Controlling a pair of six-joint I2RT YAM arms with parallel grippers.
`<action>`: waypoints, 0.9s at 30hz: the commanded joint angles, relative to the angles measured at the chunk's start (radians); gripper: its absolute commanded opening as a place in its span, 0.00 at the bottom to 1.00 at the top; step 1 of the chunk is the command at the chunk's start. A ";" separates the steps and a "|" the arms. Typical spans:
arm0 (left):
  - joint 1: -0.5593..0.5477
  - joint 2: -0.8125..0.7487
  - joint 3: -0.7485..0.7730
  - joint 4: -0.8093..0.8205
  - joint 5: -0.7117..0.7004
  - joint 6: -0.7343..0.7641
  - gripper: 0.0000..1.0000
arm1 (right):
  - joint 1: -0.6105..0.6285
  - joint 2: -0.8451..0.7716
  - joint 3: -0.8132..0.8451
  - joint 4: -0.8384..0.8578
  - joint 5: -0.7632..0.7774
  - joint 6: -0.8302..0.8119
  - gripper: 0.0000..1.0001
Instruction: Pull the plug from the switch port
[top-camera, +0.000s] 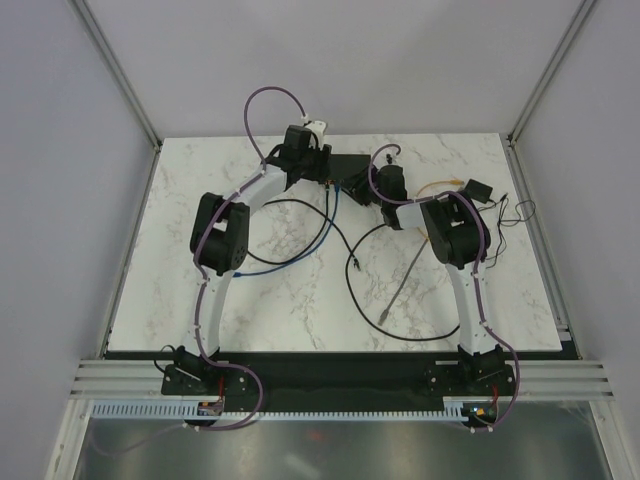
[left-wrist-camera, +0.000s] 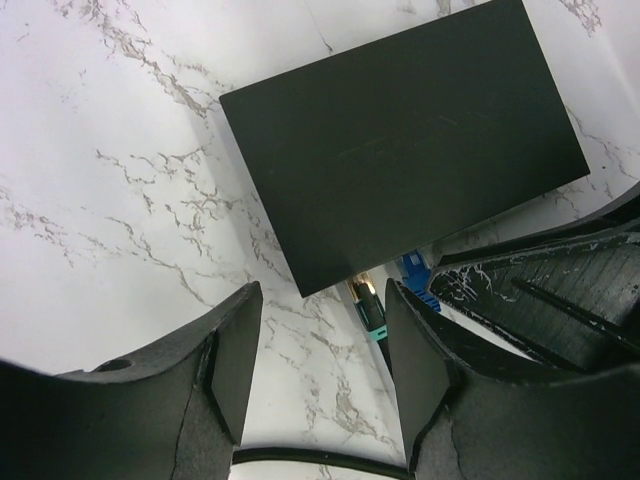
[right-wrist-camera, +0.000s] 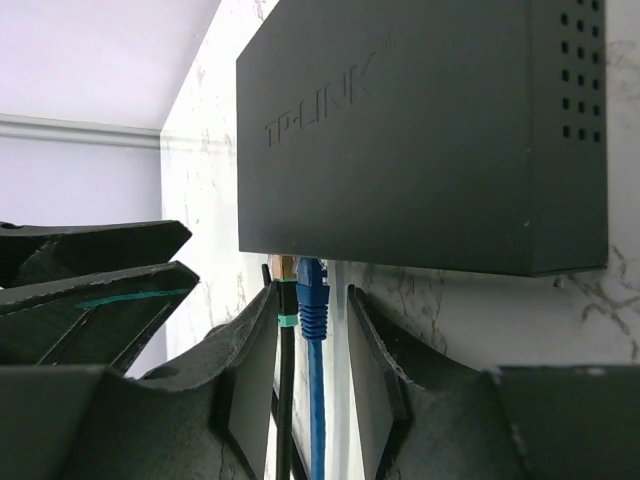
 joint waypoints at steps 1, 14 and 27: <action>-0.005 0.030 0.070 -0.043 -0.020 0.036 0.59 | 0.006 0.028 0.021 0.038 -0.003 0.025 0.40; -0.011 0.021 0.067 -0.043 -0.025 0.029 0.56 | 0.015 0.070 0.067 0.006 0.047 0.048 0.37; -0.025 0.018 0.068 -0.041 -0.065 0.062 0.56 | 0.018 0.086 0.085 -0.081 0.097 0.036 0.13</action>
